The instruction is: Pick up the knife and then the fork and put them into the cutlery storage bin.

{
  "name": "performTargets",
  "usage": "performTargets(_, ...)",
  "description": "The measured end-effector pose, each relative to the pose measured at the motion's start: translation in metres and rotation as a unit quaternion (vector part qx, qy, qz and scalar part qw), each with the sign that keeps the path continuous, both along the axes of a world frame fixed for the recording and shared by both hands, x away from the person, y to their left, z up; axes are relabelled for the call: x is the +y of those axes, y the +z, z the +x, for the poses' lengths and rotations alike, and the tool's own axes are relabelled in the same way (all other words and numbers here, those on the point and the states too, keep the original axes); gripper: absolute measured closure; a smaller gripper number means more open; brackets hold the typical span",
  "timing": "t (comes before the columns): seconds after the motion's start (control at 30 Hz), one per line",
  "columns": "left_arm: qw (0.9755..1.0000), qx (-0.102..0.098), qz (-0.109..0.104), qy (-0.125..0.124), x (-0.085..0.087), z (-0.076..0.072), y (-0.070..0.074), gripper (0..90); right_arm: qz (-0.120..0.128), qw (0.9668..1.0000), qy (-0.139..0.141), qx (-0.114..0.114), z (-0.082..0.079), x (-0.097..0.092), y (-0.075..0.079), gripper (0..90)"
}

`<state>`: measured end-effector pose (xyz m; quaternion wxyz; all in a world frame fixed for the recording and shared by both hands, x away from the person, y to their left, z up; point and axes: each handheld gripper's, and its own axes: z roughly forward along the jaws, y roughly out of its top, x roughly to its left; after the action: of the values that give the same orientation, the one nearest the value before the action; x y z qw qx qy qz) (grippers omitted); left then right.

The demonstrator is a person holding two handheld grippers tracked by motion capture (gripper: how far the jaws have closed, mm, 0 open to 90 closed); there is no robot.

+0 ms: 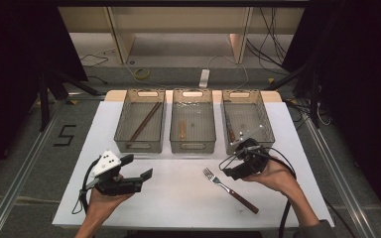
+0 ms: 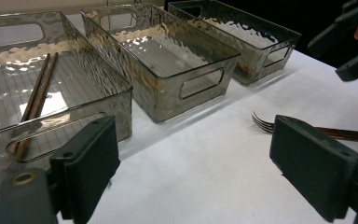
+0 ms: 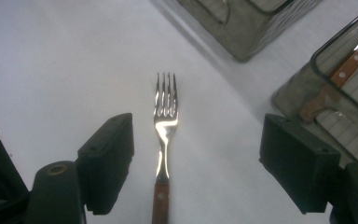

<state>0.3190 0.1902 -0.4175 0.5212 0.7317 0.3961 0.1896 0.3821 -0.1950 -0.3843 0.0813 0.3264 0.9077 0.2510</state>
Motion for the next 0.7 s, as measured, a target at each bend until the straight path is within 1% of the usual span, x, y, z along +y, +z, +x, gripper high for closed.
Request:
performTargets(0.17, 1.0, 0.0, 0.002, -0.002, 0.0, 0.0, 0.0, 14.8, -0.011, 0.9999, 0.008, 0.007, -0.006, -0.001, -0.006, 26.0)
performTargets(0.27, 1.0, 0.002, 0.003, -0.002, -0.001, 0.0, -0.001, 14.8, -0.014, 0.9998, 0.008, 0.012, -0.009, -0.002, -0.008, 25.0)
performTargets(0.37, 1.0, 0.0, 0.0, 0.0, 0.0, 0.0, 0.0, 14.8, -0.021, 0.9996, 0.009, 0.014, -0.012, -0.003, -0.01, 24.1)
performTargets(0.4, 1.0, 0.001, 0.004, -0.002, 0.0, 0.0, 0.0, 14.8, -0.023, 0.9996, 0.01, 0.015, -0.013, -0.004, -0.012, 24.1)
performTargets(0.53, 1.0, 0.0, 0.003, -0.002, 0.0, 0.0, 0.0, 14.8, -0.035, 0.9989, 0.013, 0.027, -0.015, -0.005, -0.019, 23.2)
performTargets(0.63, 1.0, 0.0, 0.003, -0.002, 0.0, 0.0, 0.0, 14.8, -0.049, 0.9982, 0.015, 0.031, -0.017, -0.005, -0.024, 24.6)
performTargets(0.7, 1.0, 0.0, 0.0, 0.0, 0.0, 0.0, 0.0, 14.8, -0.052, 0.9978, 0.02, 0.036, -0.018, -0.005, -0.027, 26.2)
